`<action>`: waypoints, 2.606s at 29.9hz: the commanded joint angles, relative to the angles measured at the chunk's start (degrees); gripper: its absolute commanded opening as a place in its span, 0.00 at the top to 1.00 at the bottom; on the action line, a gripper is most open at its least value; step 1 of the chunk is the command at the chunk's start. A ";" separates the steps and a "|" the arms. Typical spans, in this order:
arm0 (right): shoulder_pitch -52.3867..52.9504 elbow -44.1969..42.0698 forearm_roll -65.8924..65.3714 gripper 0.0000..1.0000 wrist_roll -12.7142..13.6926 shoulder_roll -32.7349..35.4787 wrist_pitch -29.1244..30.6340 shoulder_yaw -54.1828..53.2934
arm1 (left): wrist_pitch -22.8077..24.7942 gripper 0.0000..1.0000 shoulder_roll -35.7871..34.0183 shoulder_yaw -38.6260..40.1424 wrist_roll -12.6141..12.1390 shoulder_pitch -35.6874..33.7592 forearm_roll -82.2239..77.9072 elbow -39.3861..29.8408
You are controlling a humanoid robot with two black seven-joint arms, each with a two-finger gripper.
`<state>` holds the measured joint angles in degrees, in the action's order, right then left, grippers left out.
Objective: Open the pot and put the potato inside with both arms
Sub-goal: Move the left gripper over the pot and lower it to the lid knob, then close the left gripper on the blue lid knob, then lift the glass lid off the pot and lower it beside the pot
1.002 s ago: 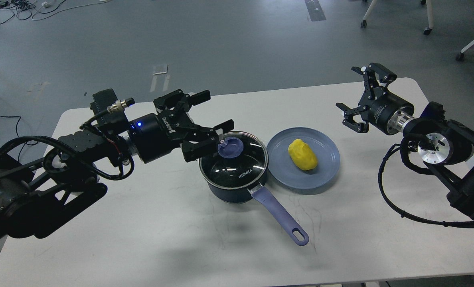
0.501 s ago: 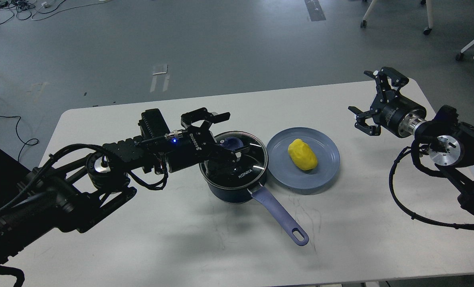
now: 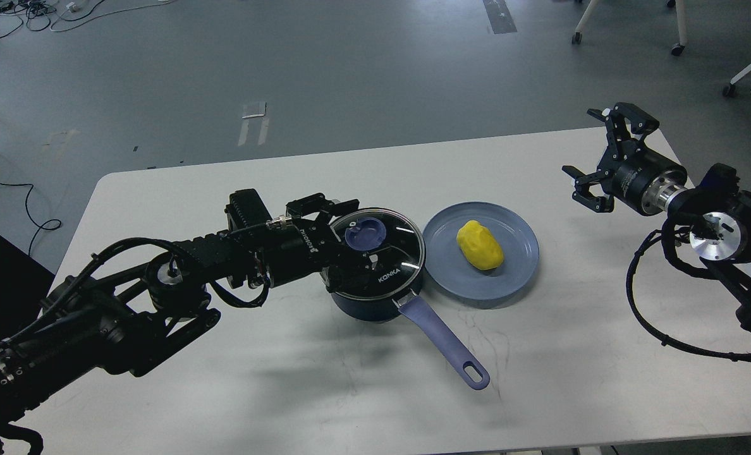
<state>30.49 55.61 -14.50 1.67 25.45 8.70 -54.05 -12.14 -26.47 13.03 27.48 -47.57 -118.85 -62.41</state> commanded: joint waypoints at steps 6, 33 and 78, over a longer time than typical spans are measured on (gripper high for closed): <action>-0.43 0.02 0.00 0.00 -0.09 0.65 0.09 0.35 | -0.51 0.02 0.98 -0.20 0.02 0.20 -0.25 0.71; -1.22 0.02 0.00 0.00 -0.44 1.44 0.09 0.96 | -0.60 0.53 1.16 -2.92 -0.06 0.46 0.46 3.70; 0.01 0.02 -0.09 0.00 -0.35 1.88 0.09 1.40 | -15.86 0.60 -24.06 -0.81 0.52 5.81 18.04 -4.12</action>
<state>30.49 55.64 -14.59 1.32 27.36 8.79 -52.73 -26.06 -49.80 12.27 28.00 -44.96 -101.17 -67.05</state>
